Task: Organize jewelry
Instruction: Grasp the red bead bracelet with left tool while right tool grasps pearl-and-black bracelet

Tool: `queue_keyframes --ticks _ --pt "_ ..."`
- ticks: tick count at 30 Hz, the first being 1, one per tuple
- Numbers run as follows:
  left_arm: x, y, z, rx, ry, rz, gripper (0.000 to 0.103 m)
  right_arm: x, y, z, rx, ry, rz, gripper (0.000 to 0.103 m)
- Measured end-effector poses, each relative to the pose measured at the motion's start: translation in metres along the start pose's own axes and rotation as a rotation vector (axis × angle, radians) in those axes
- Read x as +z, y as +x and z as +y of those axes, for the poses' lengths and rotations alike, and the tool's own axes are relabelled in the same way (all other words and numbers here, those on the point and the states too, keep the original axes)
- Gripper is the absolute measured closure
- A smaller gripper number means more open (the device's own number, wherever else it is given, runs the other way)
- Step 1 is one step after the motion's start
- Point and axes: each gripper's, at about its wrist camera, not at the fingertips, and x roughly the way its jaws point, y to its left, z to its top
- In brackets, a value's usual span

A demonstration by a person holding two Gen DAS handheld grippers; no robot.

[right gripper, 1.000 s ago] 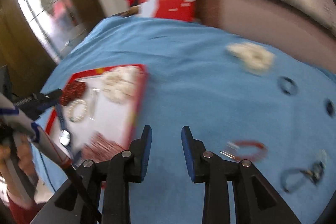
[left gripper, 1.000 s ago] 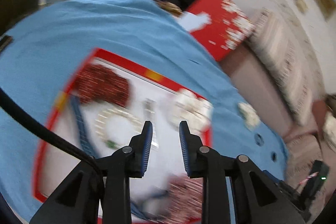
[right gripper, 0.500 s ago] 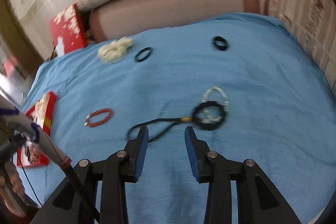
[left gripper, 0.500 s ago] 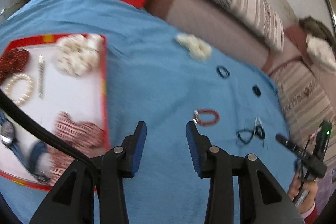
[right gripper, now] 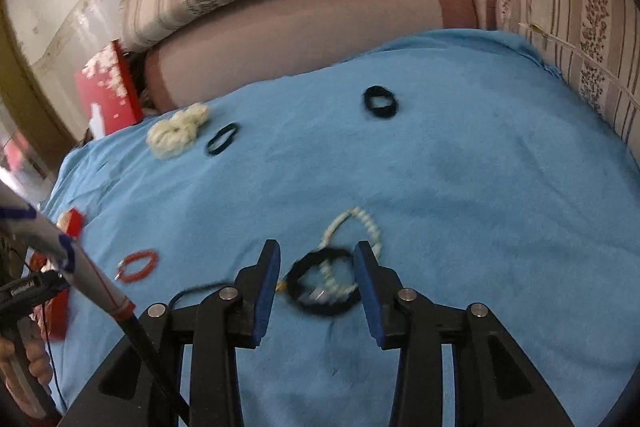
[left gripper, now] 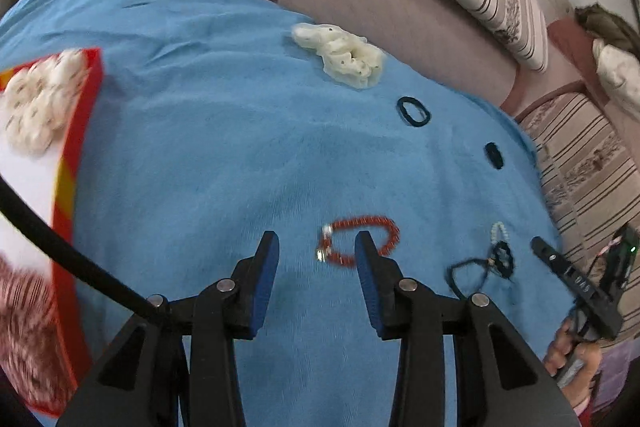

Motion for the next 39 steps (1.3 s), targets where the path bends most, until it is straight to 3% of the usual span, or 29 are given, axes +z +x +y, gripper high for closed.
queue_keyframes --ticks 4,10,15,19,21,22,23,27,33,39 --pt "0.007 0.019 -0.003 -0.028 0.001 0.031 0.065 0.007 0.029 -0.014 -0.001 0.048 0.066 0.062" --pt "0.005 0.041 -0.006 -0.031 0.021 0.083 0.065 0.007 0.051 -0.015 -0.034 0.026 0.096 0.062" --pt "0.005 0.045 -0.01 -0.038 0.032 0.063 0.056 0.004 0.056 -0.007 -0.083 -0.052 0.088 0.062" --pt "0.001 0.049 -0.021 0.015 0.097 0.039 0.055 0.002 0.058 -0.003 -0.11 -0.084 0.087 0.063" --pt "-0.004 0.051 -0.033 0.067 0.162 0.031 0.055 0.002 0.058 -0.002 -0.135 -0.092 0.085 0.075" --pt "-0.007 0.051 -0.041 0.097 0.212 0.031 0.069 0.002 0.058 -0.002 -0.156 -0.095 0.085 0.081" --pt "-0.01 0.052 -0.046 0.116 0.244 0.032 0.096 0.002 0.058 -0.003 -0.165 -0.093 0.083 0.093" --pt "-0.02 0.049 -0.062 0.092 0.302 0.052 0.096 0.007 0.048 -0.01 -0.113 -0.026 0.06 0.097" --pt "-0.013 0.017 -0.059 0.046 0.255 -0.004 0.096 0.019 0.011 -0.002 -0.054 -0.028 -0.056 0.097" --pt "-0.005 -0.017 -0.042 0.014 0.203 -0.06 0.096 0.02 0.006 -0.012 -0.051 0.012 -0.063 0.097"
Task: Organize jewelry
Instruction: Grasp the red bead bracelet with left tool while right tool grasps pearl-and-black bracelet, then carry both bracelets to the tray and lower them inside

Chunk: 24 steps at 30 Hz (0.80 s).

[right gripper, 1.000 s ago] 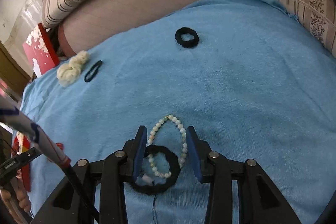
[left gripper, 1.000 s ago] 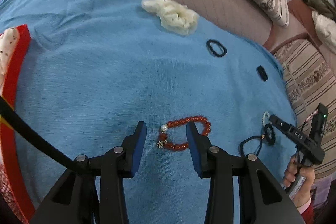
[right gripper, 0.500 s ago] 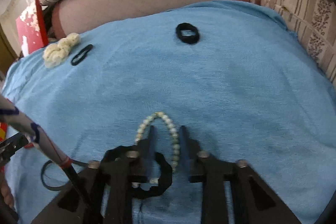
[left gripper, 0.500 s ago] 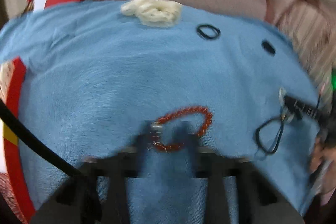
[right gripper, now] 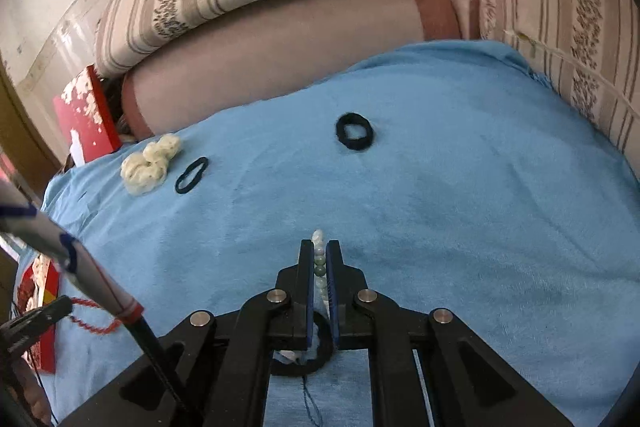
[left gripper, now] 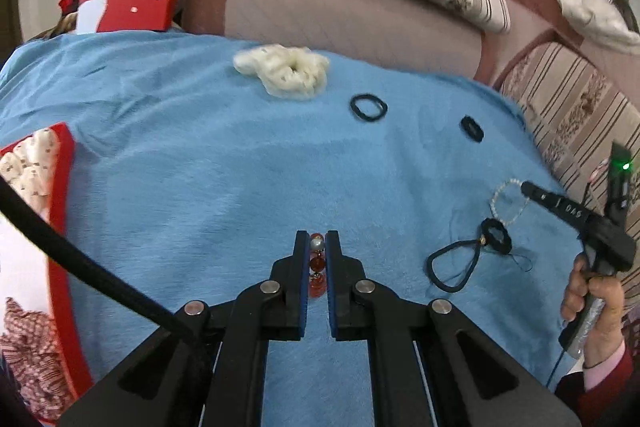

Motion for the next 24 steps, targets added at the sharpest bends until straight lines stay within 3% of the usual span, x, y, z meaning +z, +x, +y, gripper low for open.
queue_keyframes --ticks 8,16,24 --pt "0.007 -0.038 0.039 0.005 -0.084 -0.051 0.096 -0.005 -0.011 0.024 0.014 -0.062 -0.029 0.097" --pt "0.01 -0.08 0.083 0.042 -0.161 -0.123 0.096 -0.018 -0.046 0.062 0.089 -0.073 -0.087 0.097" --pt "-0.001 -0.123 0.157 0.103 -0.289 -0.168 0.096 -0.036 -0.054 0.141 0.212 -0.136 -0.033 0.097"
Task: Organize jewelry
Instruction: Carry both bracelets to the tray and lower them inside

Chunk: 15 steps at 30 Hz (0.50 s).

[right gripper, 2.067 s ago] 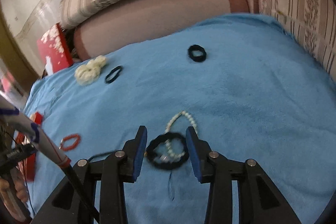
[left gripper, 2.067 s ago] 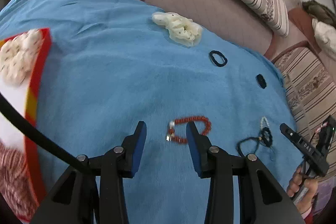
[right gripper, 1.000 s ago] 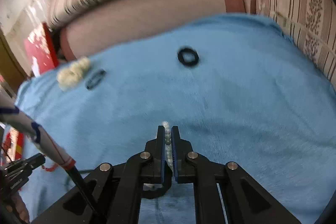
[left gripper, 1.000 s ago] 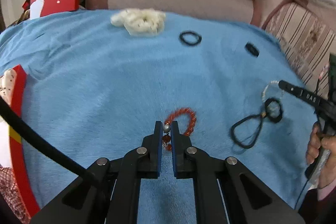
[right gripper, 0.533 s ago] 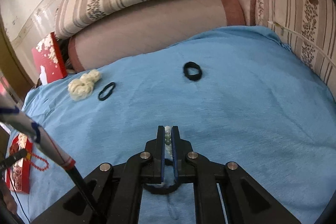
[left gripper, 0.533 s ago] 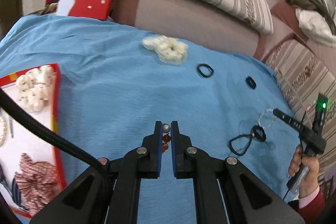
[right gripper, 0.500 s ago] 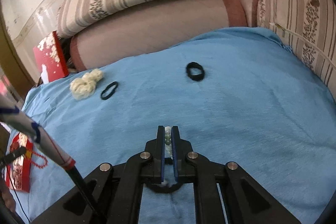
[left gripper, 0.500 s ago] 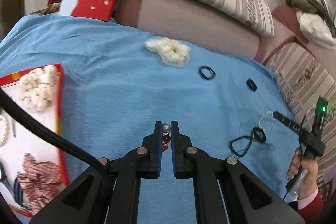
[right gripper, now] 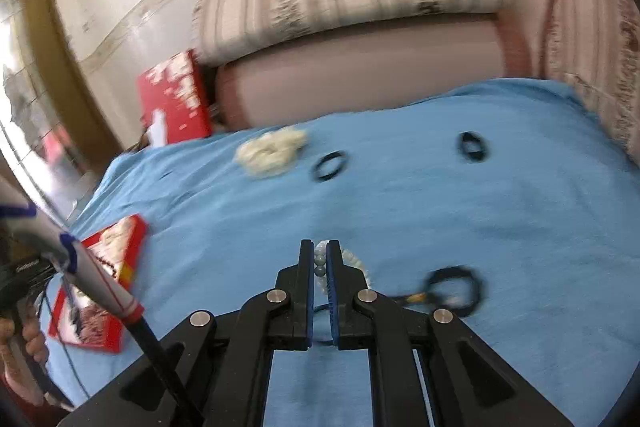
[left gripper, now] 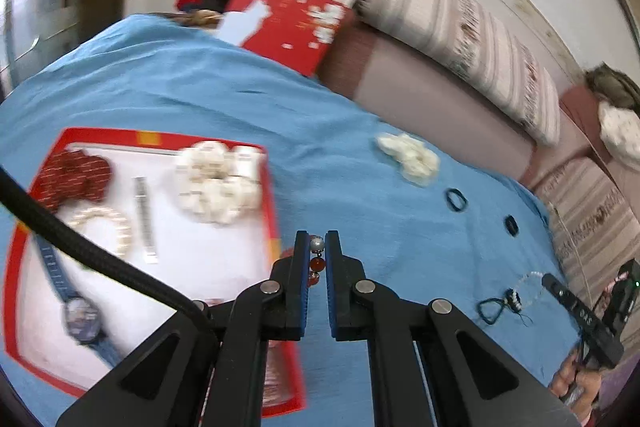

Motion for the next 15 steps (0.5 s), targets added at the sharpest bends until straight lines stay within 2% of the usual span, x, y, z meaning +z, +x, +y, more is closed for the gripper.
queue_keyframes --ticks 3,7,15 --pt "0.003 -0.013 0.03 0.028 -0.044 -0.013 0.096 -0.004 0.011 0.033 0.06 -0.022 0.043 0.097" --pt "0.002 -0.025 0.063 0.059 -0.087 -0.016 0.096 -0.009 0.024 0.093 0.124 -0.119 0.09 0.097" --pt "-0.006 -0.014 0.112 0.098 -0.181 0.064 0.096 -0.02 0.061 0.207 0.225 -0.279 0.179 0.097"
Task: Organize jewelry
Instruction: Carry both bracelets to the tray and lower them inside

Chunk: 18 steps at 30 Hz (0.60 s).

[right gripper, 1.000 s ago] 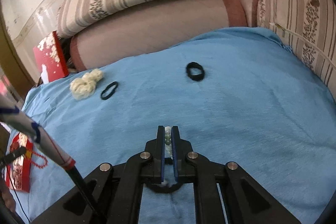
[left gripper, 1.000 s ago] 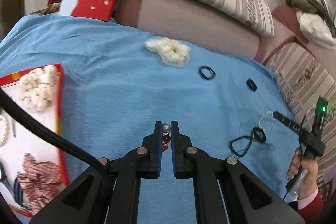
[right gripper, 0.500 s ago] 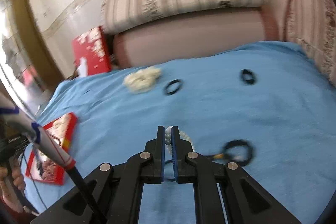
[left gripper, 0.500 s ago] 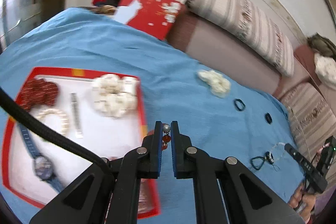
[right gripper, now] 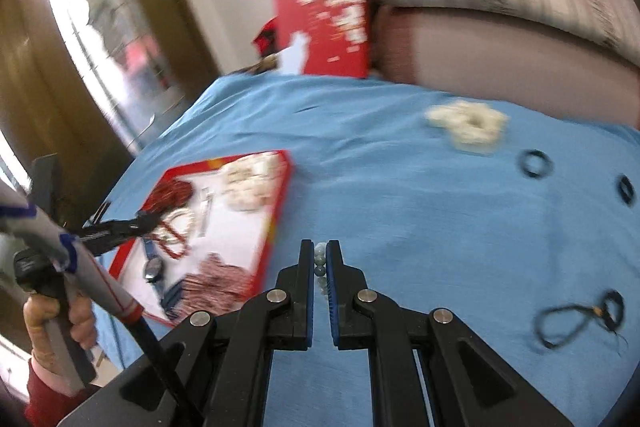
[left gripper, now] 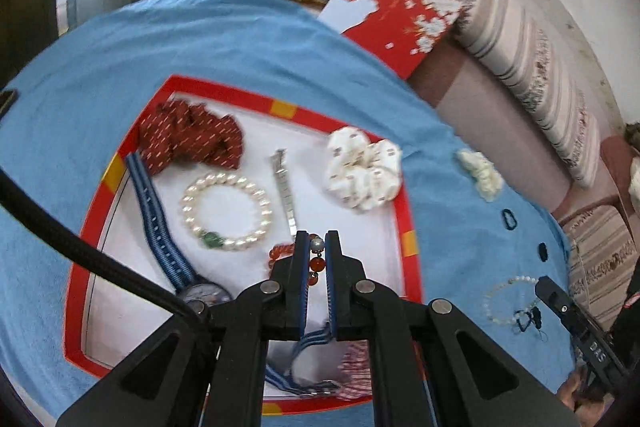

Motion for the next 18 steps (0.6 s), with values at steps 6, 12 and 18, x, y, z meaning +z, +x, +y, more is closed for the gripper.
queue_keyframes --ticks 6,12,18 --pt "-0.002 0.014 0.021 0.041 -0.042 0.064 0.096 0.017 0.045 0.053 0.056 -0.05 0.081 0.097" --pt "-0.001 0.013 0.039 0.114 -0.073 0.074 0.096 0.028 0.077 0.09 0.084 -0.084 0.134 0.097" --pt "0.0 0.017 0.047 0.115 -0.109 0.088 0.096 0.035 0.111 0.107 0.11 -0.048 0.173 0.096"
